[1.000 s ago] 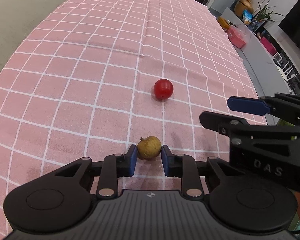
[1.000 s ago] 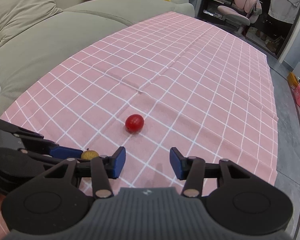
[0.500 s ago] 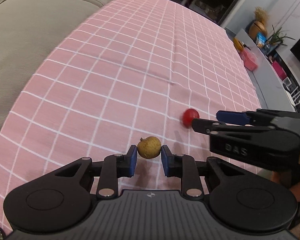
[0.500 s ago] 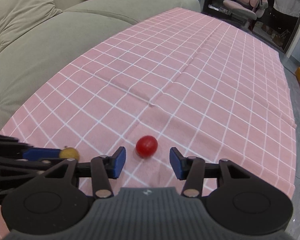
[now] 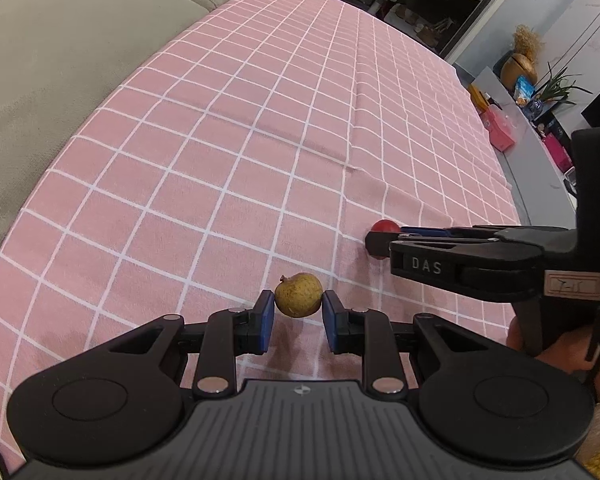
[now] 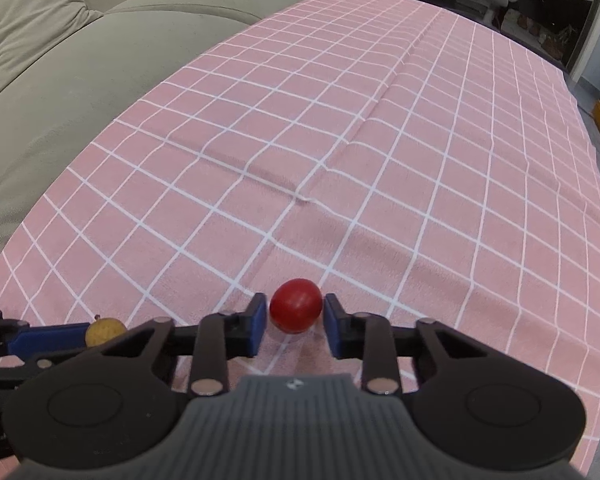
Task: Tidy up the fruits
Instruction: 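Grasp the small brown kiwi with the left tool while the right tool grasps the red cherry tomato, then carry the kiwi into the colander with the left tool while the right tool carries the tomato there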
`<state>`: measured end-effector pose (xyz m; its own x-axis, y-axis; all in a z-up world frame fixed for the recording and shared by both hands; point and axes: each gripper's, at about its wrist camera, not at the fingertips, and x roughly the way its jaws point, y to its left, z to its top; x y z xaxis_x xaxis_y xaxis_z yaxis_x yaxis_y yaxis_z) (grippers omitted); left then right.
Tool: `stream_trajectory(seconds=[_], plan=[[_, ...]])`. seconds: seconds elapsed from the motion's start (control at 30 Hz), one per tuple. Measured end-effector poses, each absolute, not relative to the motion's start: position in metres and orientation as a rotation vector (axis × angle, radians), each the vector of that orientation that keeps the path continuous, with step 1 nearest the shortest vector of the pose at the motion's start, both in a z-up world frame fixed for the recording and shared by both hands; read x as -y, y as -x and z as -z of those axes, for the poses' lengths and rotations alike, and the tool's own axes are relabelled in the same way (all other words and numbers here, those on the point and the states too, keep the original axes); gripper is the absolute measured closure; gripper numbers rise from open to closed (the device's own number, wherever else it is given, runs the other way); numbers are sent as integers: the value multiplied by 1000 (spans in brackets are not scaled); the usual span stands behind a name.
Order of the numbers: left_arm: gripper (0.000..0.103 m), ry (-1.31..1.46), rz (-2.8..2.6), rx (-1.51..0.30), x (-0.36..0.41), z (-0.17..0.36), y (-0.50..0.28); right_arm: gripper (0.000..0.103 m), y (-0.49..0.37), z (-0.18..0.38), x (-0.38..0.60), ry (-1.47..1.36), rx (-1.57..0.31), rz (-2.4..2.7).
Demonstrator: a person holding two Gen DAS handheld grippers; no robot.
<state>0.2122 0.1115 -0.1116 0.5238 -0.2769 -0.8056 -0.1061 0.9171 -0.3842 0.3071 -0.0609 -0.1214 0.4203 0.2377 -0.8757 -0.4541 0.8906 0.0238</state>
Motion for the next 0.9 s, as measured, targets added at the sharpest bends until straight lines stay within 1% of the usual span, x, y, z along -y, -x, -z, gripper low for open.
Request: stream_trajectory(seconds=[0.17,0.33,0.7,0.9], plan=[[75,405,109,-1019,-106,106,-207,78,-302,116,62,228,-1049,-438],[75,396,108,-997,-101,91,-196,78,-284,92,68,205,-1013,-452],[75,359,150,-917,-69,39,-163,79,-206,21,116,106,-907,-445],[75,306,229,-880,-33,14,-145,79,-159,-2,158,95,-874,-410]])
